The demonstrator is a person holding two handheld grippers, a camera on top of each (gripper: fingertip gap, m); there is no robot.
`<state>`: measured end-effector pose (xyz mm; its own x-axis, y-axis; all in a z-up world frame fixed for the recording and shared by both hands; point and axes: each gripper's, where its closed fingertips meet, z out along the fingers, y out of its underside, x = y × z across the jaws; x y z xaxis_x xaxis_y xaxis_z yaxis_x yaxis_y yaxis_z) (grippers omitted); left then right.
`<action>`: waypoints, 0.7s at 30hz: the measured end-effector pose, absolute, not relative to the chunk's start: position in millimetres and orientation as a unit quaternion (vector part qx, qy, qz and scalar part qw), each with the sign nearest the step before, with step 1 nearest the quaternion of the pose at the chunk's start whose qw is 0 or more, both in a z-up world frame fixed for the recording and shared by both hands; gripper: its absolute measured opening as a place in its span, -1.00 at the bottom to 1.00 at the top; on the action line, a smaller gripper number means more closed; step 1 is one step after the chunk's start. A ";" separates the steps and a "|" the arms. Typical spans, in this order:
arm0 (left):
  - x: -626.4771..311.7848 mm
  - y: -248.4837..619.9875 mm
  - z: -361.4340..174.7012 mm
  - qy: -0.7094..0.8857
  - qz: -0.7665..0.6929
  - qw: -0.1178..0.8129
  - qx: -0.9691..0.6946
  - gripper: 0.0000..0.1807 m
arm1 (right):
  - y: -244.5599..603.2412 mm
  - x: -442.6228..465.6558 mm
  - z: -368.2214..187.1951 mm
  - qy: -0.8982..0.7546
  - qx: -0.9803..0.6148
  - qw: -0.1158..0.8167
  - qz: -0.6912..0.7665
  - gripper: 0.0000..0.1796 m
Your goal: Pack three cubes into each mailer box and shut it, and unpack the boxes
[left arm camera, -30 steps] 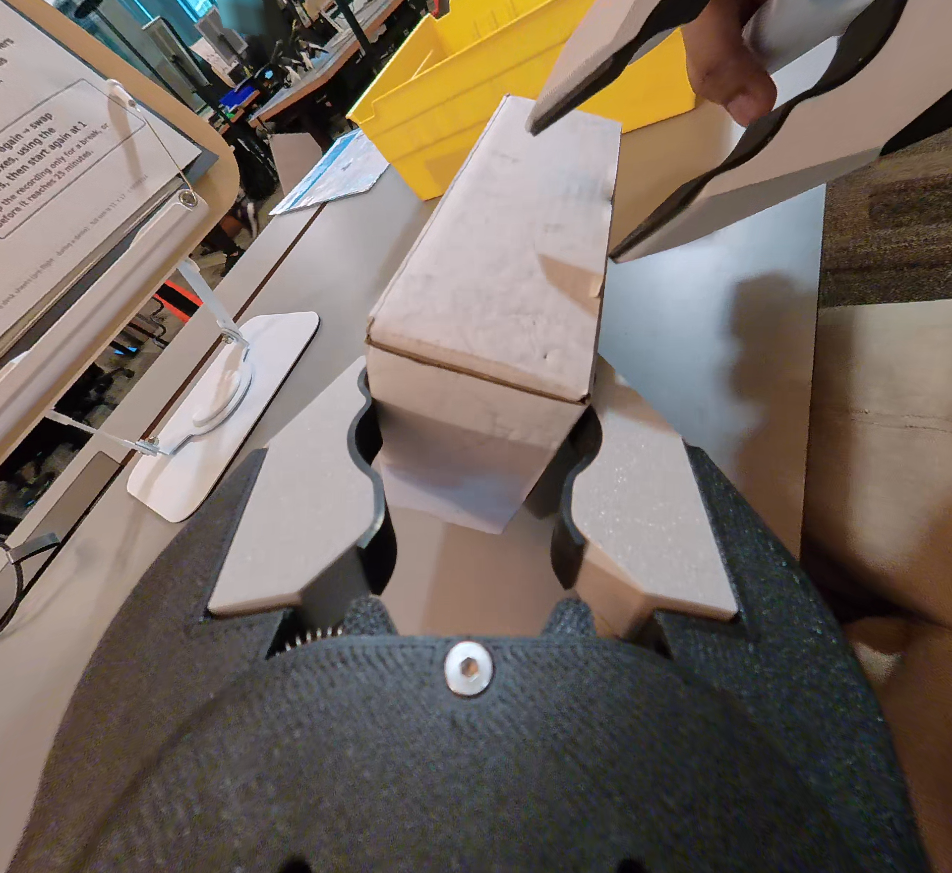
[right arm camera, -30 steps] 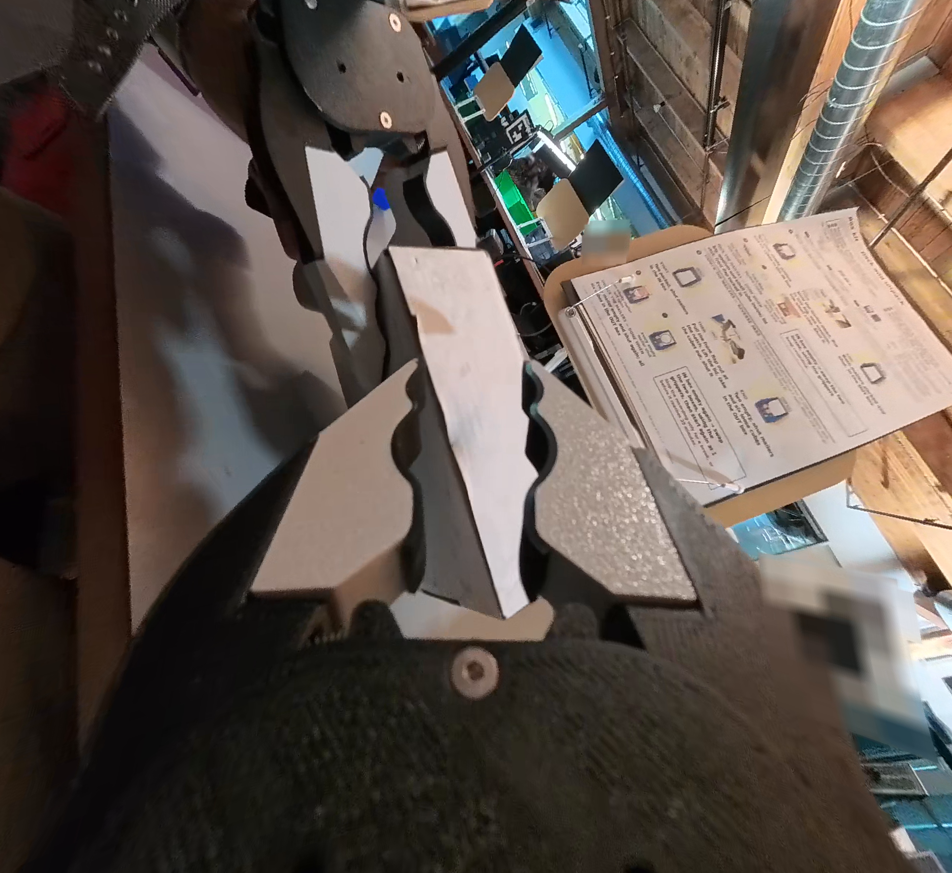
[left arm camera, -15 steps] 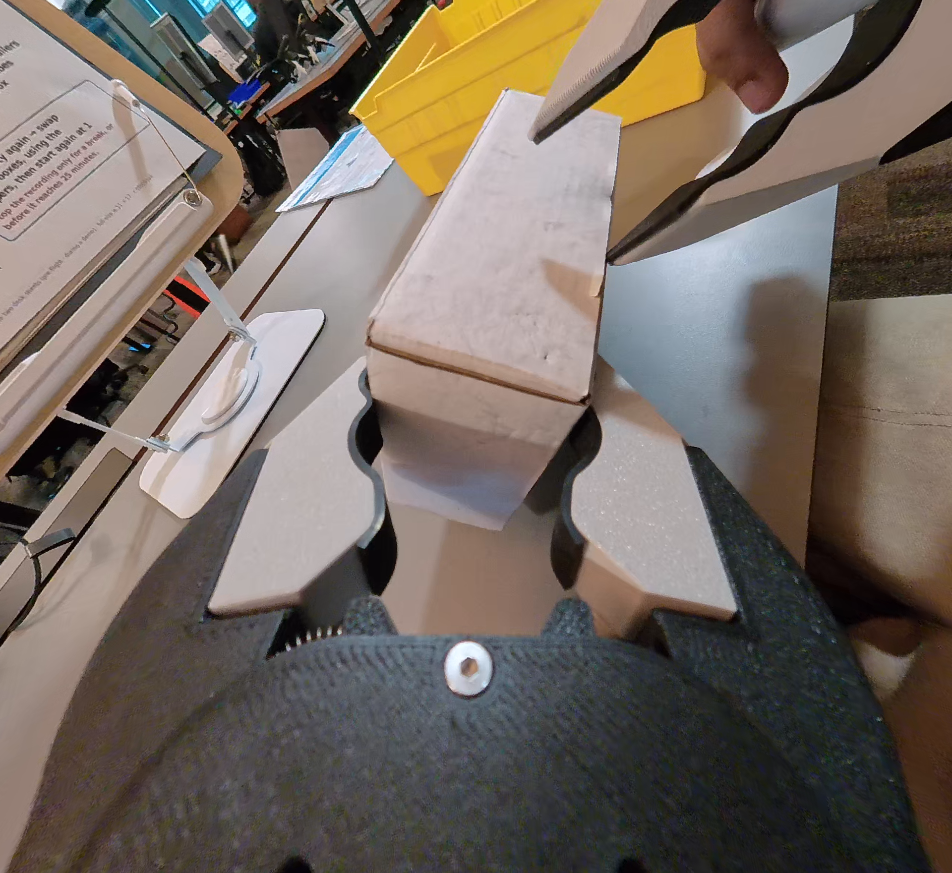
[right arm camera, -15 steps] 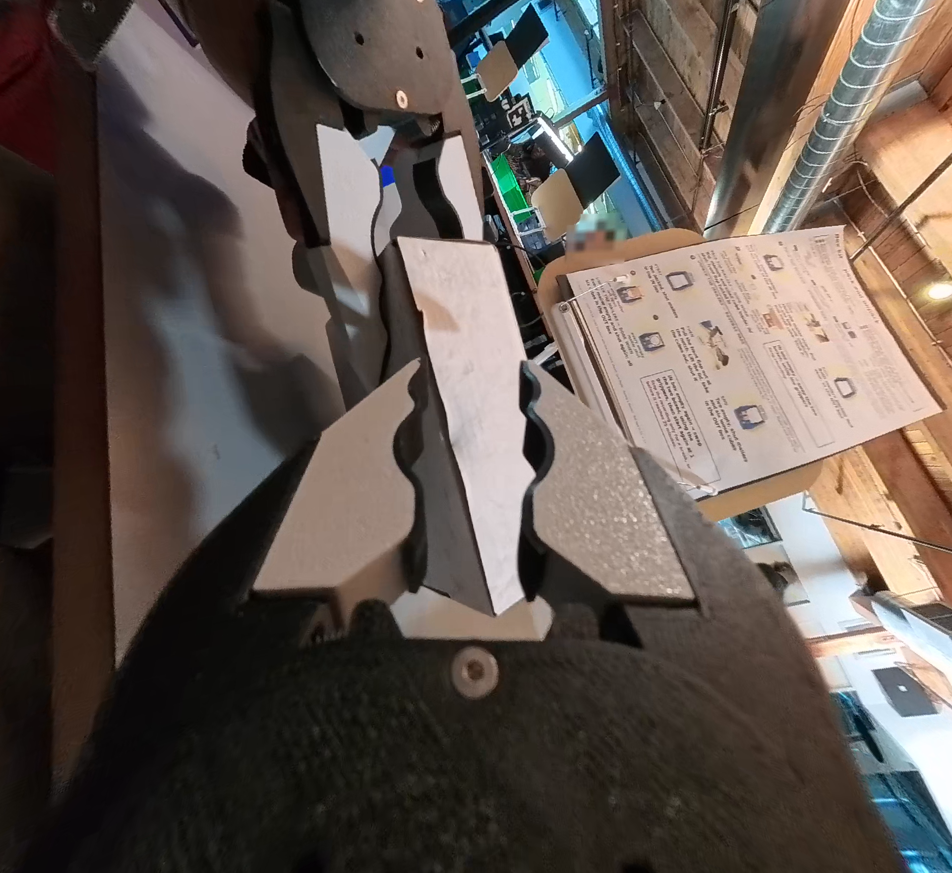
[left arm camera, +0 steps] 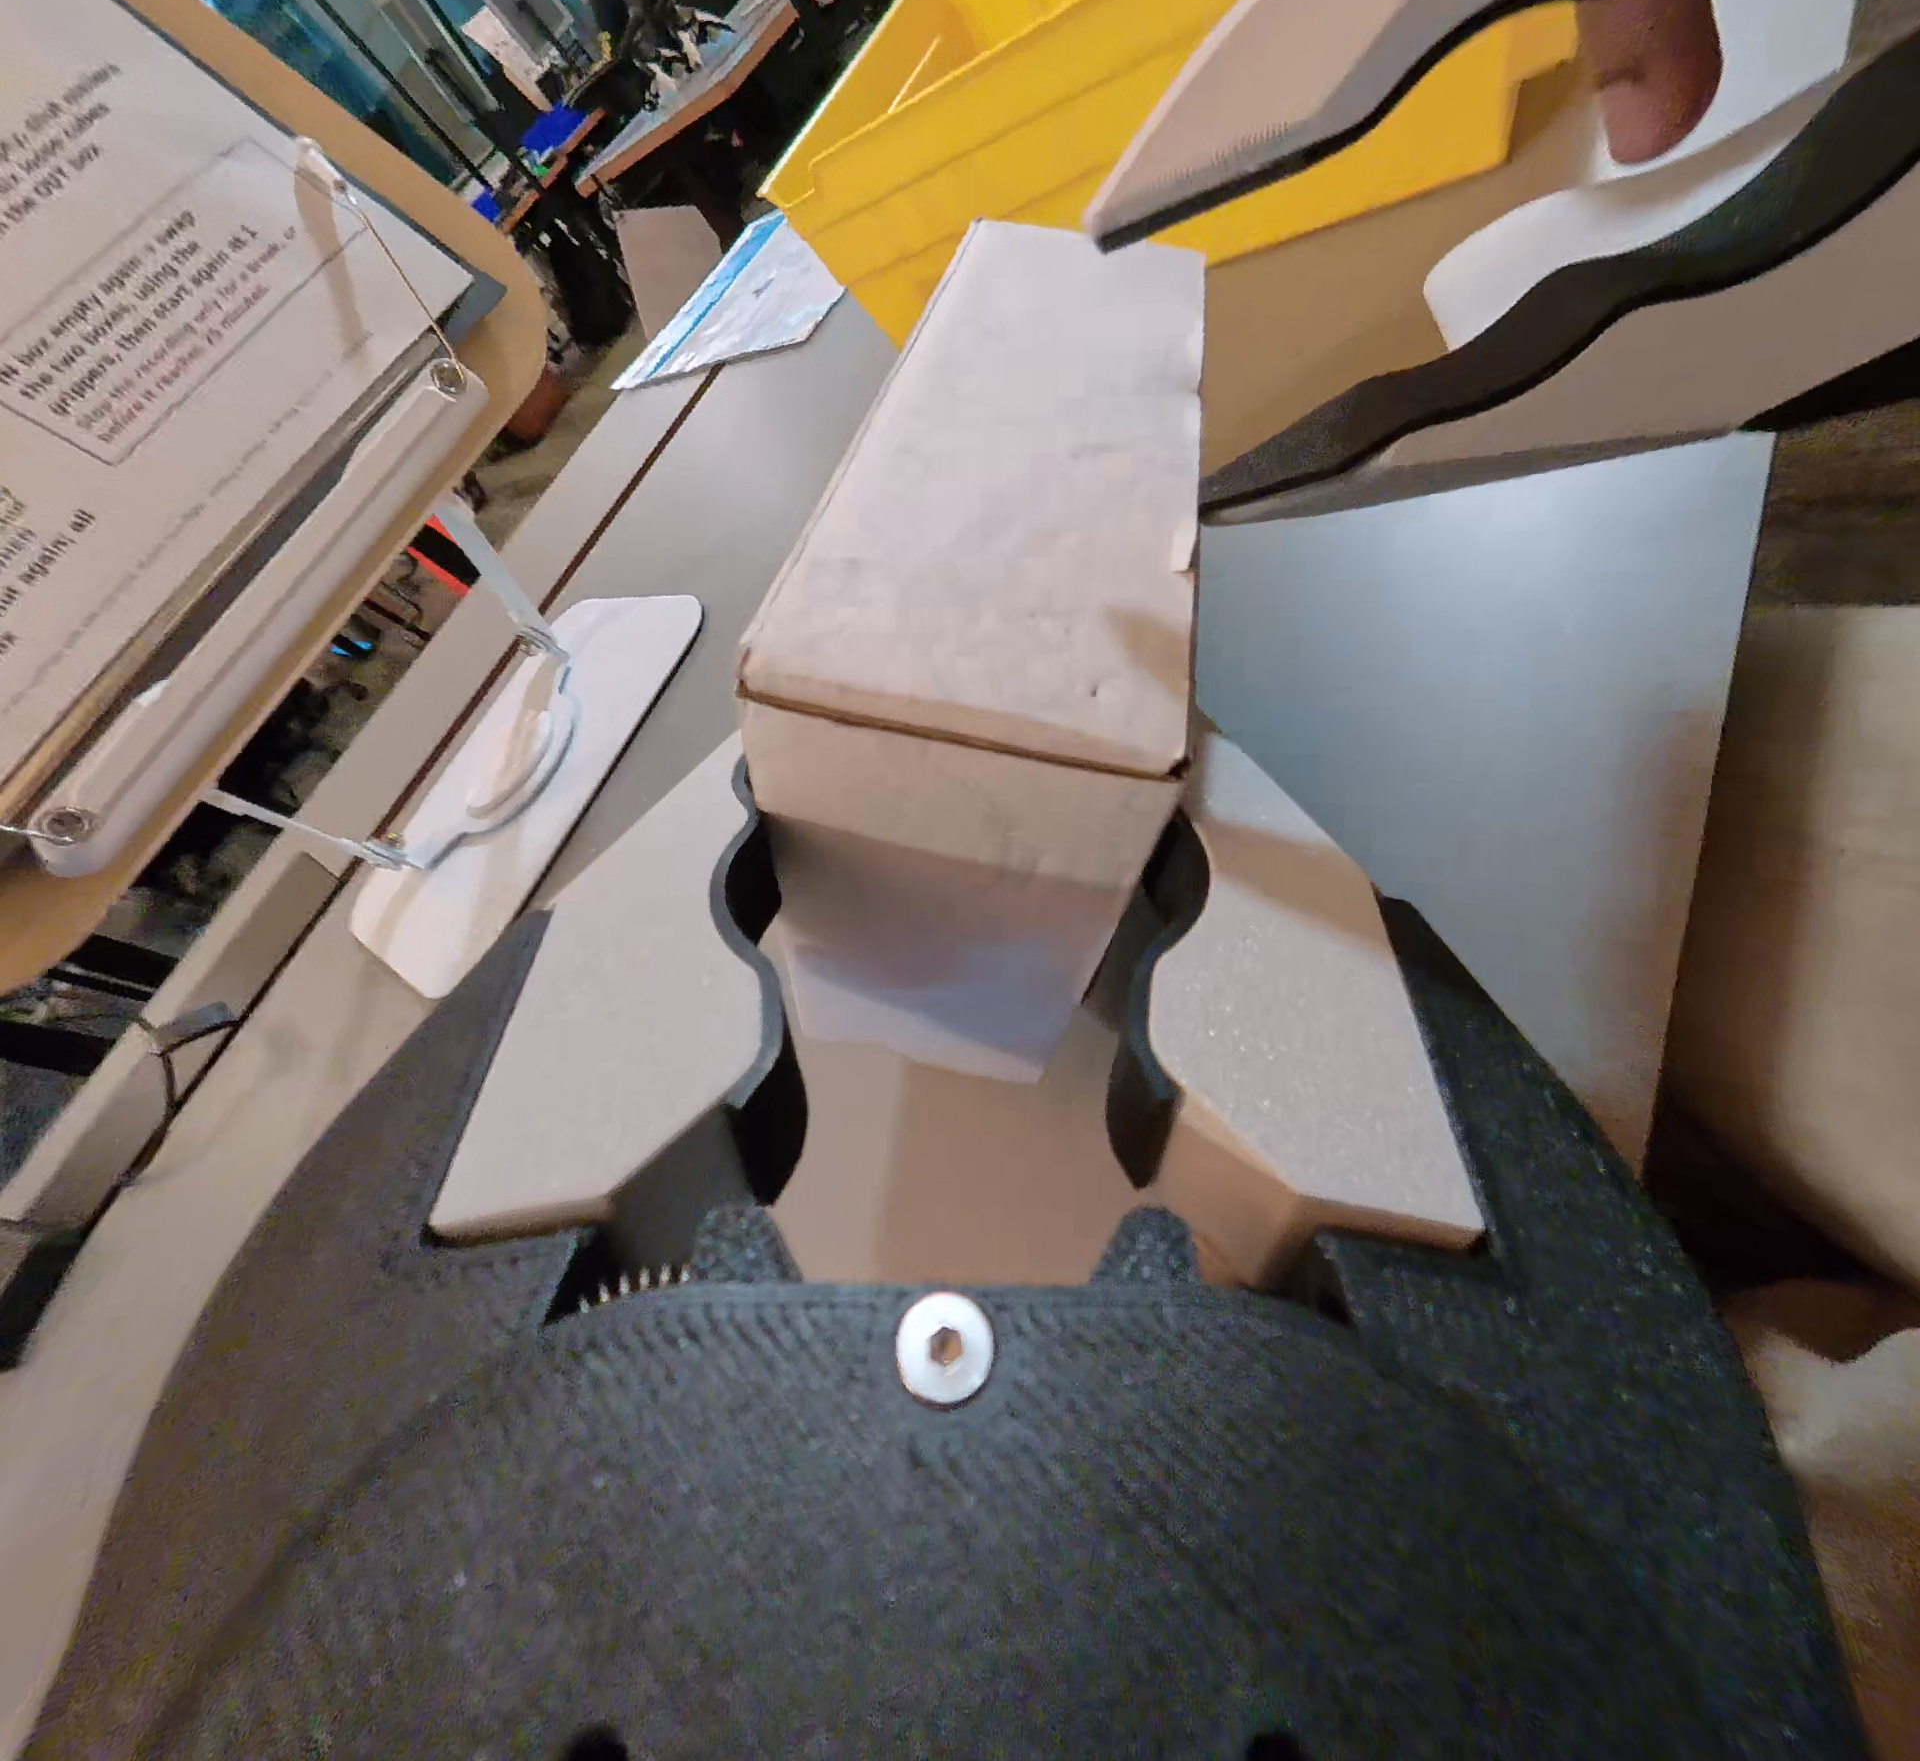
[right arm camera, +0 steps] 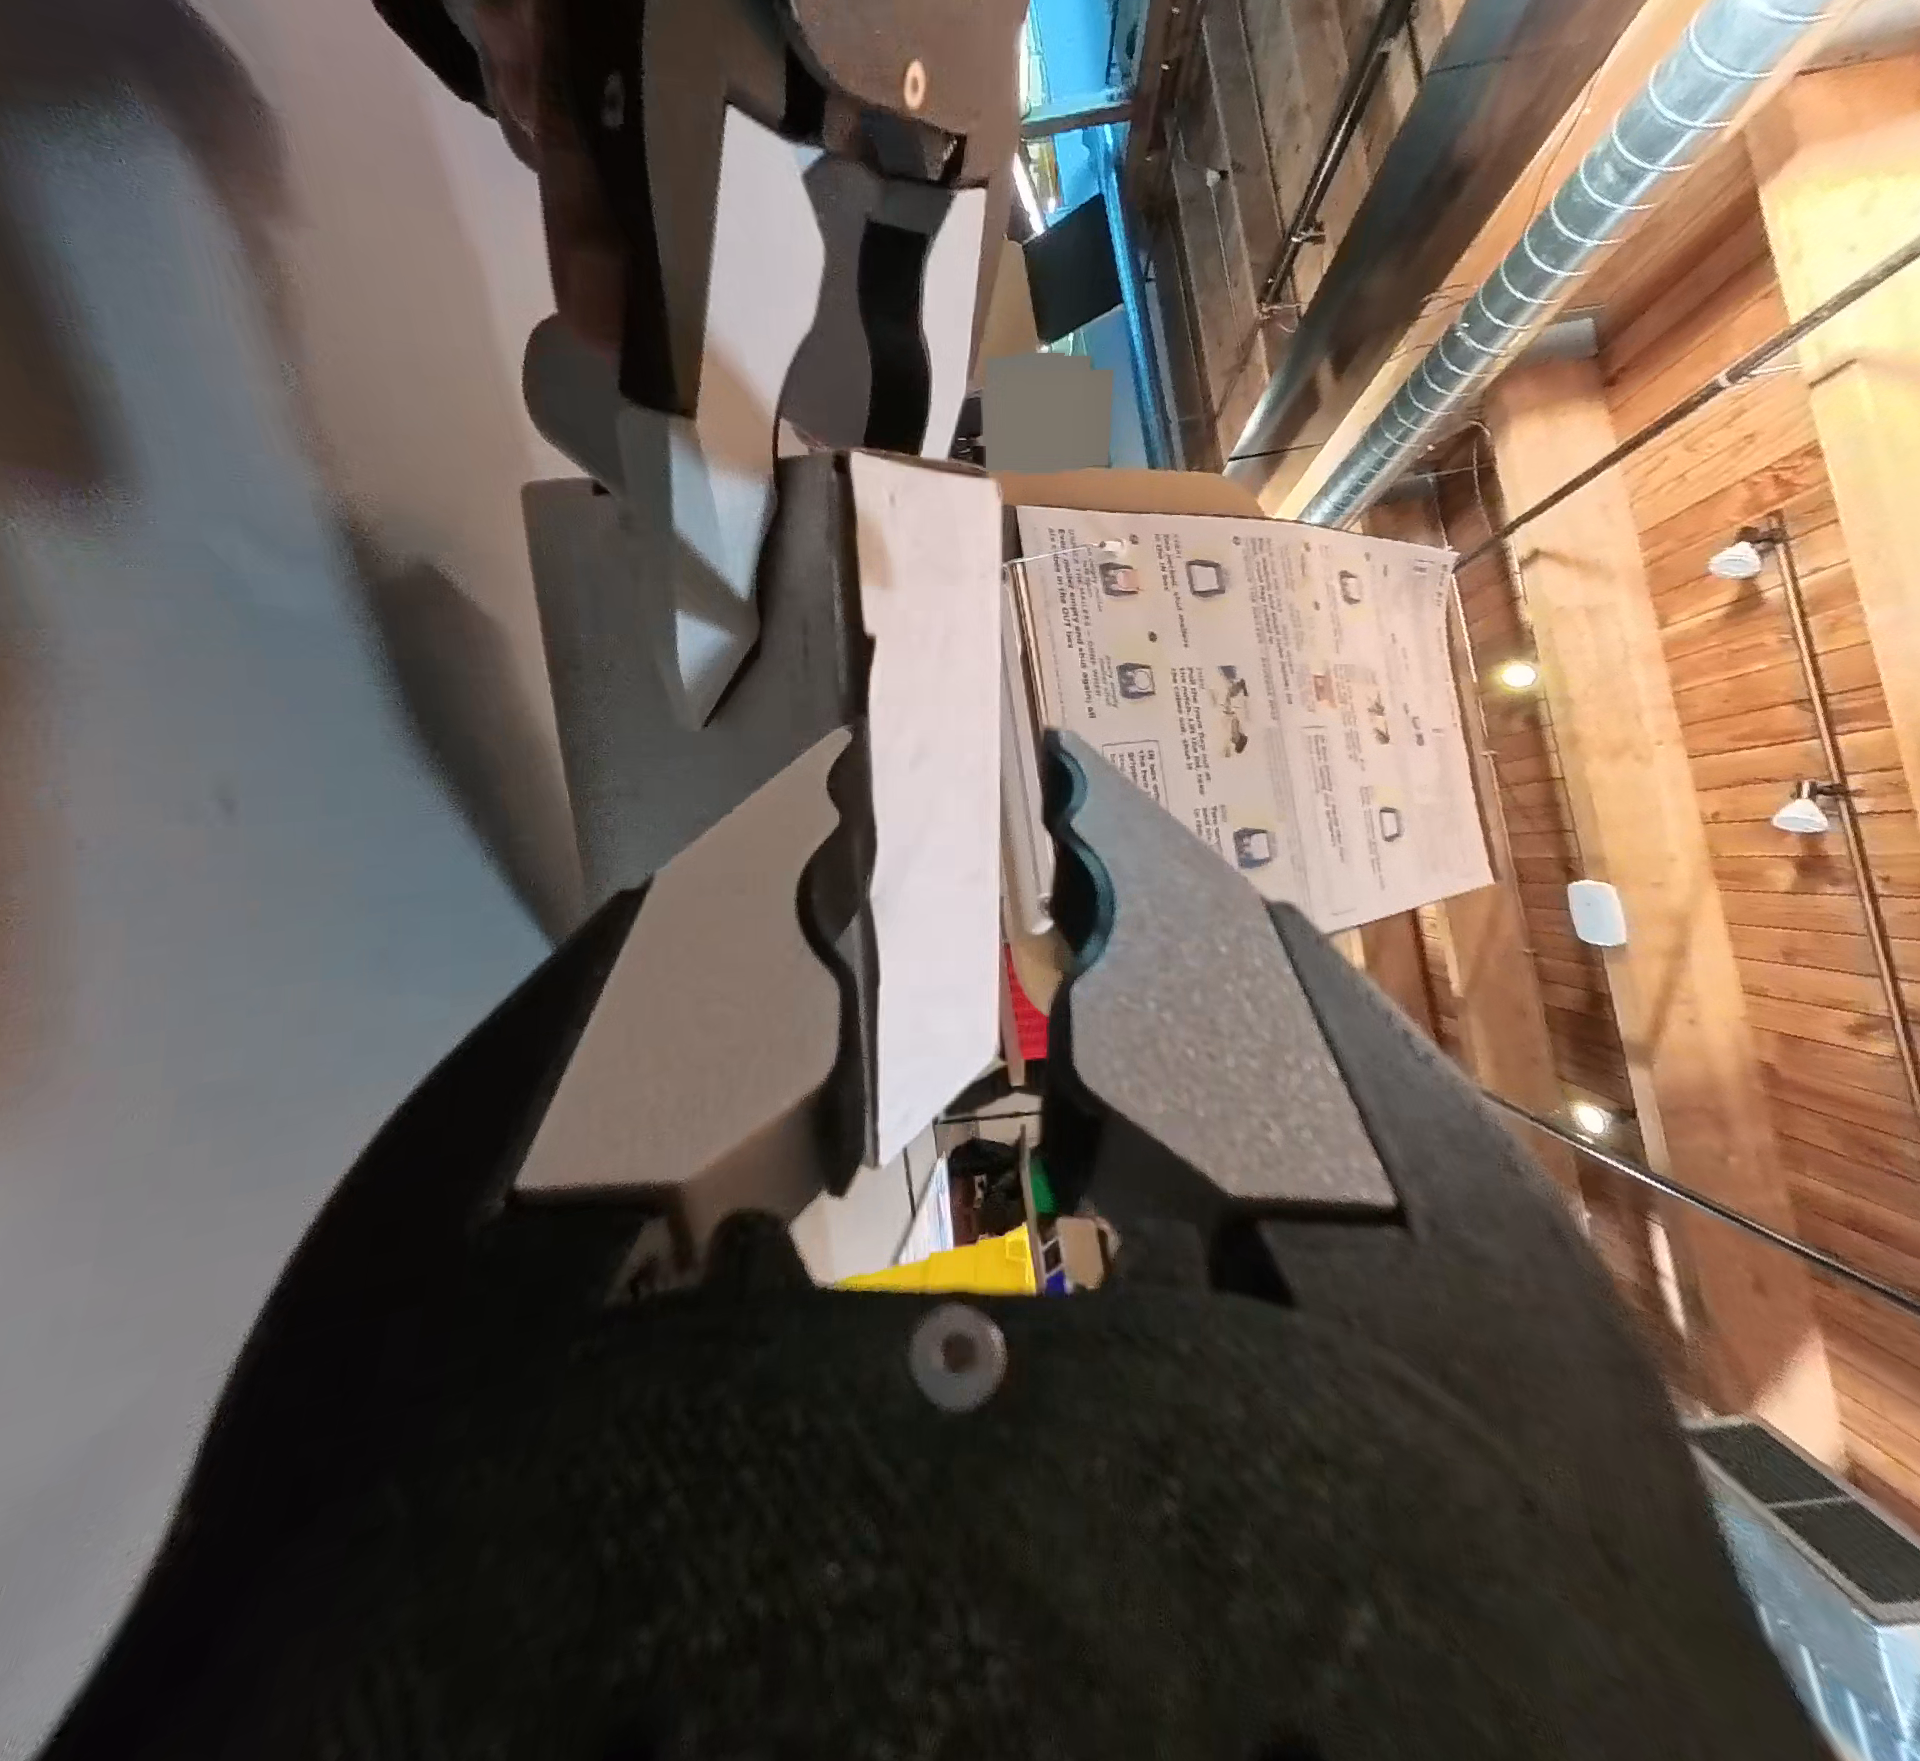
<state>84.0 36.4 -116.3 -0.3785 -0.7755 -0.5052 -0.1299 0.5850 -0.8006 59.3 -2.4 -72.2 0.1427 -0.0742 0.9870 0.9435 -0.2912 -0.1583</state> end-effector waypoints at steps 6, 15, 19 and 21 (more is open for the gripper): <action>84.2 38.4 -118.4 0.763 -0.308 0.493 -0.284 -0.23 | -1.6 60.1 -79.8 -0.375 -0.599 0.457 -0.540 -0.69; 82.7 33.5 -115.8 0.758 -0.344 0.462 -0.306 -0.24 | -2.5 64.3 -69.3 -0.345 -0.592 0.465 -0.560 -0.68; 82.7 32.2 -116.4 0.758 -0.350 0.454 -0.311 -0.24 | -4.0 59.3 -60.0 -0.341 -0.574 0.480 -0.569 -0.76; 82.7 30.5 -116.5 0.757 -0.355 0.450 -0.313 -0.25 | -4.8 53.8 -54.6 -0.341 -0.562 0.494 -0.568 -0.80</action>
<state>82.7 30.5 -116.5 -0.3987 -0.7938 -0.4592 -0.1557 0.5521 -0.8191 53.8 -4.8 -54.6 0.1205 -0.1773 0.9767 0.9456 -0.2791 -0.1673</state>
